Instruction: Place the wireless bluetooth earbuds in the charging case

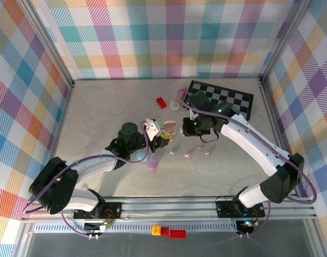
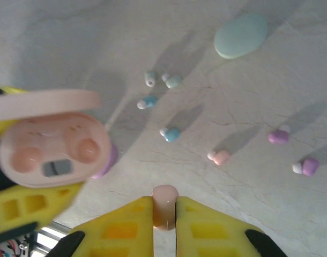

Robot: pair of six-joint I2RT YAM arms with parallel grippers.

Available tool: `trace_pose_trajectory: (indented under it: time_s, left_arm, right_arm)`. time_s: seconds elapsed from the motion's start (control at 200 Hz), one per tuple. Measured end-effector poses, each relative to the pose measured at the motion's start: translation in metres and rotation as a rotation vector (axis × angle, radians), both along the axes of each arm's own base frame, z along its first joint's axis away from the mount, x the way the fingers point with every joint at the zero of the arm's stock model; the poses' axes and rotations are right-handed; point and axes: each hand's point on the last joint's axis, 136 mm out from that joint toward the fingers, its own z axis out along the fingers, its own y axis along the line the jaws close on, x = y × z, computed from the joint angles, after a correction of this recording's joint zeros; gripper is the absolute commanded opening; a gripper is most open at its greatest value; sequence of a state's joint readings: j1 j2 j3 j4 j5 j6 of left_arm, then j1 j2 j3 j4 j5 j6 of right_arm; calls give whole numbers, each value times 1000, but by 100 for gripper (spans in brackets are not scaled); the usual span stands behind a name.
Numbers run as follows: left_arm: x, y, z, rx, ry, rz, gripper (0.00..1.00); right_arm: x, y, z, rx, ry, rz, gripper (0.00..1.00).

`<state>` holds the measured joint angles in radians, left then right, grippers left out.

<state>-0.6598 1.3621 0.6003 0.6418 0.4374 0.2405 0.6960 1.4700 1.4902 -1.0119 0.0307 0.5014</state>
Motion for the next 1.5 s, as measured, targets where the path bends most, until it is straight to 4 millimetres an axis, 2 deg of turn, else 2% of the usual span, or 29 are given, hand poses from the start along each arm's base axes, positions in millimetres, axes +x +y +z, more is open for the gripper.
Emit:
trace_pose_trajectory:
  time_s: [0.25, 0.6, 0.885, 1.085, 1.5]
  left_arm:
    - [-8, -10, -6, 21, -8, -22, 33]
    - [-9, -16, -6, 24, -9, -30, 33]
    - [-9, -18, -9, 29, -3, -32, 33]
    - [-9, -17, -11, 34, 1, -28, 33]
    - [-7, -18, -5, 20, -15, -27, 33]
  right_arm:
    - [4, 22, 1, 32, 6, 39, 15]
    - [4, 37, -7, 43, 35, 69, 16]
    - [4, 44, -7, 58, 37, 83, 16]
    - [4, 47, -9, 65, 51, 94, 23]
    - [-2, 54, -9, 90, 71, 121, 26]
